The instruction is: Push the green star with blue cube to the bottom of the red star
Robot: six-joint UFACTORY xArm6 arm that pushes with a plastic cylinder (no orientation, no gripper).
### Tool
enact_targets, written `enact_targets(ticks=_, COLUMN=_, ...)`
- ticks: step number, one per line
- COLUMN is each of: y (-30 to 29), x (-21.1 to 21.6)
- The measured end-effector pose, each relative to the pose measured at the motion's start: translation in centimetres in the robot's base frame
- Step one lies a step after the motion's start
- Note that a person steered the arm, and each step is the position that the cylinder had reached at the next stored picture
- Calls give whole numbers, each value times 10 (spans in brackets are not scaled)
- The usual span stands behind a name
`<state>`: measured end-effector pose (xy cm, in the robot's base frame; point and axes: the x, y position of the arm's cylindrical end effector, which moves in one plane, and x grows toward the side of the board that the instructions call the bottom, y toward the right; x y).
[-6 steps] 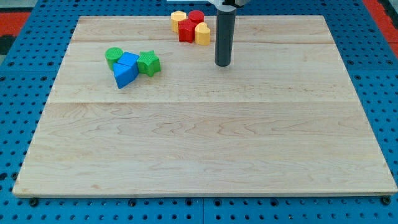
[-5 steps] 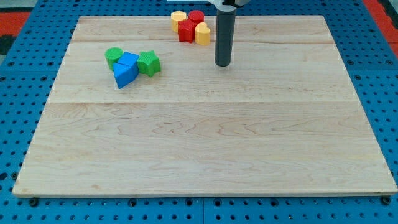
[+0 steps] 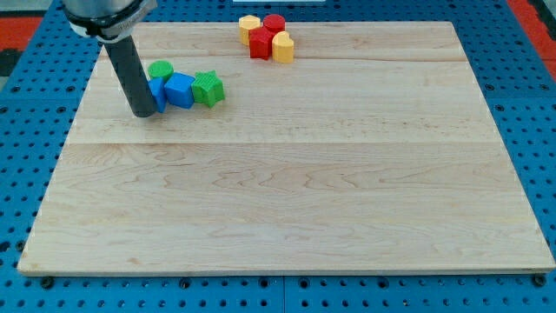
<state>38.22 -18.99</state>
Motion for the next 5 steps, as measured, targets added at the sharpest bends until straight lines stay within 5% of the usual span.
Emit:
enact_targets(ticks=3, y=21, x=-24)
enact_targets(ticks=5, y=90, x=-24)
